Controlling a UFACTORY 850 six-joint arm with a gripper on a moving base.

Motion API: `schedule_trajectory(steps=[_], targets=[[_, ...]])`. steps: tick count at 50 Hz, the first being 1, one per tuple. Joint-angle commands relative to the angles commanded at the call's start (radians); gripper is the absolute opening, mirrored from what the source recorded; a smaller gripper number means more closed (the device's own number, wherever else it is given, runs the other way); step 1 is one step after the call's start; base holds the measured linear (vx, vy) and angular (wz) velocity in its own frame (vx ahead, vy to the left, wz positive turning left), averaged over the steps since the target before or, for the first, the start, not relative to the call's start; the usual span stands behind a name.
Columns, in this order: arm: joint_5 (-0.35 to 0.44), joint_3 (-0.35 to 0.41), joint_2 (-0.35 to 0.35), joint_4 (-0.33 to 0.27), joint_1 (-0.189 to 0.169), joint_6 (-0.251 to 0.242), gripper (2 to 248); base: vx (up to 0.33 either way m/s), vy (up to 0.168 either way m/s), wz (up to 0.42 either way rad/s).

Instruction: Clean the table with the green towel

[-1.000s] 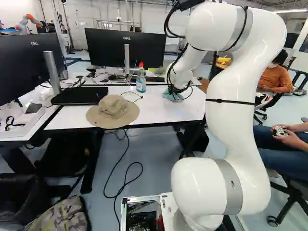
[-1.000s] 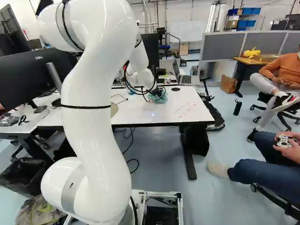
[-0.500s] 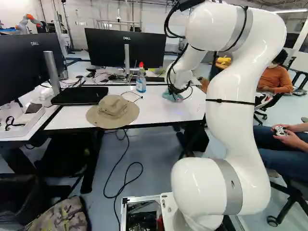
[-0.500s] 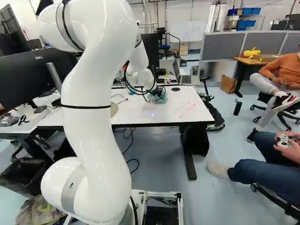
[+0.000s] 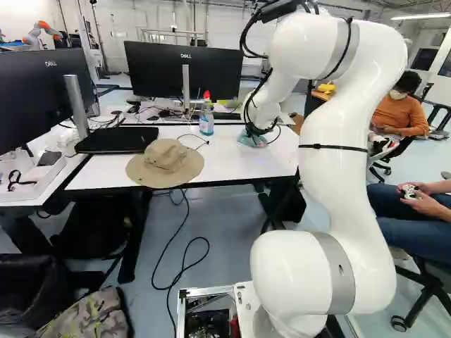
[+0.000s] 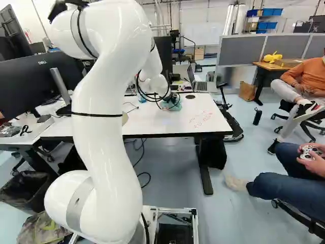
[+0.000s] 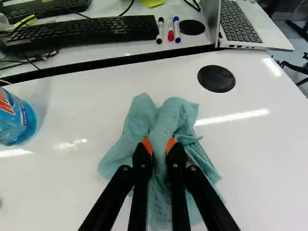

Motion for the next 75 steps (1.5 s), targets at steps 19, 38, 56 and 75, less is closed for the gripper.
schedule_trajectory(steps=[19, 38, 56, 75], targets=[[0.000, -0.066, -0.049, 0.000, 0.034, 0.000, 47, 0.000, 0.000, 0.000], [0.000, -0.058, -0.043, 0.000, 0.082, 0.000, 47, 0.000, 0.000, 0.000], [0.000, 0.013, 0.010, 0.000, 0.116, 0.000, 47, 0.000, 0.000, 0.000], [0.000, 0.115, 0.087, 0.000, 0.127, 0.000, 47, 0.000, 0.000, 0.000]])
